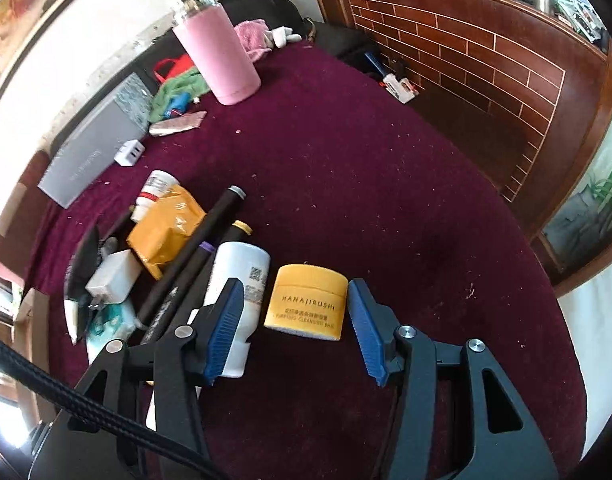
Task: Organize objects
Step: 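Grasp the yellow Hanajirushi jar with the right tool while the left holds the bottle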
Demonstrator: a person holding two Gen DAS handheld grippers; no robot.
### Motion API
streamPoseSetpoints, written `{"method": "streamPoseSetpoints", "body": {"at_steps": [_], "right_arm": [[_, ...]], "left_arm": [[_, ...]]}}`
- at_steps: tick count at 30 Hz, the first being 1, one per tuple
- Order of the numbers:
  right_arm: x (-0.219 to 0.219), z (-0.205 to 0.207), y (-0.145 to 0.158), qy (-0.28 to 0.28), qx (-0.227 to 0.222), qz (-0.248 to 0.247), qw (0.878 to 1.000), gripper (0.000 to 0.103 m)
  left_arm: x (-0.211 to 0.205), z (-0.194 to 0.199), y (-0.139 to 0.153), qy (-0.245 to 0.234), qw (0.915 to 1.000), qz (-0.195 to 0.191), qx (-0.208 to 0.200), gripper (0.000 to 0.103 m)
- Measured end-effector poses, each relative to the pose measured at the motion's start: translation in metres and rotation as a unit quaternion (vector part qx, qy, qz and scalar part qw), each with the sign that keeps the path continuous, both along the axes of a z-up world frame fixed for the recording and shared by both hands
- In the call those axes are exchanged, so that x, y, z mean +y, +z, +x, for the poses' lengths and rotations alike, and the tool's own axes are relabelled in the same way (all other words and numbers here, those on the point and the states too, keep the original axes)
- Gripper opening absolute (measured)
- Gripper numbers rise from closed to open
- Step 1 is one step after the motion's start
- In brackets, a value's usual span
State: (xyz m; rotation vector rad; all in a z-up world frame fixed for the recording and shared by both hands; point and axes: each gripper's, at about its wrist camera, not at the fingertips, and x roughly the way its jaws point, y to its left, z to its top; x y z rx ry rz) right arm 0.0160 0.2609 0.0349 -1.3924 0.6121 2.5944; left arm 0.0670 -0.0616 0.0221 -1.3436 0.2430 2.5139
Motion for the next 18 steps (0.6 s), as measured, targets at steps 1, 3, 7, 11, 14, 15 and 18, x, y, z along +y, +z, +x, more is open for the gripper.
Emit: {"method": "streamPoseSetpoints", "body": {"at_steps": [1,3,7,11,14,15,18], "right_arm": [[-0.001,-0.001,-0.001,-0.001,0.0,0.005,1.0,0.053],[-0.003,-0.002,-0.003,-0.002,-0.008,0.024,1.0,0.048],[-0.007,0.001,-0.009,0.016,-0.02,0.029,0.999,0.038],[-0.007,0.017,0.0,0.02,-0.005,0.014,1.0,0.038],[-0.014,0.032,0.017,0.036,0.016,0.003,0.999,0.038],[-0.018,0.037,0.022,0.043,0.022,0.0,0.999,0.038],[-0.034,0.049,0.039,0.072,0.041,-0.021,0.996,0.038]], "left_arm": [[0.001,0.0,0.0,0.001,1.0,-0.001,0.001,0.029],[0.0,0.001,0.0,0.003,1.0,0.002,0.003,0.029],[-0.008,0.007,0.003,0.008,0.9995,0.031,0.002,0.029],[-0.016,0.016,0.011,0.013,0.9982,0.059,0.007,0.029],[-0.025,0.027,0.021,0.017,0.9969,0.075,0.017,0.029],[-0.029,0.03,0.024,0.019,0.9964,0.08,0.021,0.029],[-0.043,0.042,0.038,0.029,0.9945,0.095,0.034,0.029]]}}
